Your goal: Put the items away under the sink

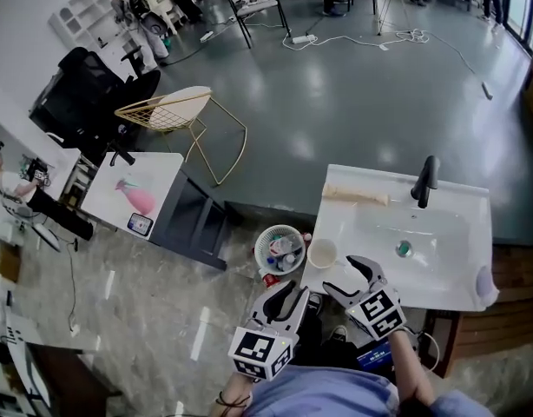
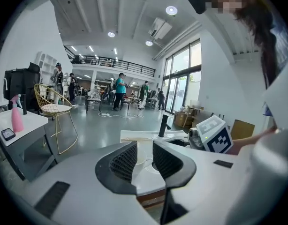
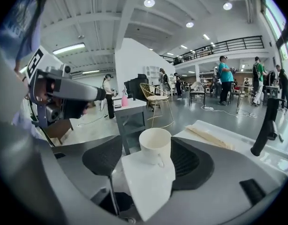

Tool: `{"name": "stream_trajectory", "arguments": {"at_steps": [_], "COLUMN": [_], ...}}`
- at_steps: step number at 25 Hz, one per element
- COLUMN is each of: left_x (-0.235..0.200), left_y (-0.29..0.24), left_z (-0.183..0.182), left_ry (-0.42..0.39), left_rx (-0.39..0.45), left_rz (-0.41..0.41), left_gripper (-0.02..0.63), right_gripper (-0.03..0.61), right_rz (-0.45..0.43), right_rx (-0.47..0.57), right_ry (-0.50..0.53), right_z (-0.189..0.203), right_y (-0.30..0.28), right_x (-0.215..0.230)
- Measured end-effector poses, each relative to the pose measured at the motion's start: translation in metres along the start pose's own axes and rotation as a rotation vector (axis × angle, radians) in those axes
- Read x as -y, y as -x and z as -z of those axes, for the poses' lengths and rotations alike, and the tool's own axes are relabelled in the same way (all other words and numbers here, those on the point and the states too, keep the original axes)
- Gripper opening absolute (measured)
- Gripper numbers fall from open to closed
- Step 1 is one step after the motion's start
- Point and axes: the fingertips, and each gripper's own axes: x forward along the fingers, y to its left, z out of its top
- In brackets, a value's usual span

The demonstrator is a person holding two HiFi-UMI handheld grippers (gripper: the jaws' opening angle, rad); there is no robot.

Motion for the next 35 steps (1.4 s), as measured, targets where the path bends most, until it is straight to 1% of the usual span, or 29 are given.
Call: {"name": "stream_trajectory", "arguments": {"at_steps": [3, 7, 12, 15, 19, 23, 29, 33, 35], "left_x": [-0.001, -0.008, -0.025, -0.038, -0.055, -0.069, -0.078, -0.086, -0.089], "left_y": [-0.007, -0.011, -0.012, -0.012, -0.012, -0.016, -0.024, -0.028, -0.03], "left_z": [-0.008, -0.019, -0.021, -0.021, -0.019, -0.019, -0.022, -0.021, -0.02], "left_ry": [-0.021, -0.04, -0.046, -0.046, -0.033, -0.028, -0.018, -0.016, -0.013], "left_rx": [0.005, 0.018, 0.003, -0.007, -0.017, -0.021, -0.021, -0.026, -0.029], "left_rz": [0.005, 0.015, 0.004, -0.005, -0.016, -0.019, 0.006, 0.017, 0.022], "left_gripper": [0.098, 0.098, 0.098, 0.098, 0.098, 0.098, 0.098, 0.098, 0.098], "right_gripper": [0.326, 0.331, 0.354, 0.365, 0.379, 0.382, 0.4, 0.408, 0.408], "right_rz": [-0.006, 0.017, 0.034, 0.033, 0.023, 0.025, 0.001, -0.003, -0.005], "right_rx": [-0.023, -0.06, -0.103, -0.136, -0.138, -0.136, -0.16, -0.158, -0.176], "right_ry": [0.01, 0.042, 0.086, 0.088, 0.068, 0.069, 0.129, 0.135, 0.144], "right_z": [0.003, 0.007, 0.018, 0.025, 0.028, 0.026, 0.023, 0.017, 0.022], "right_y": [-0.012, -0.029, -0.052, -0.061, -0.071, -0.079, -0.087, -0.096, -0.101], "right_x": [0.001, 0.002, 0.012, 0.018, 0.019, 0.02, 0.017, 0.02, 0.019]}}
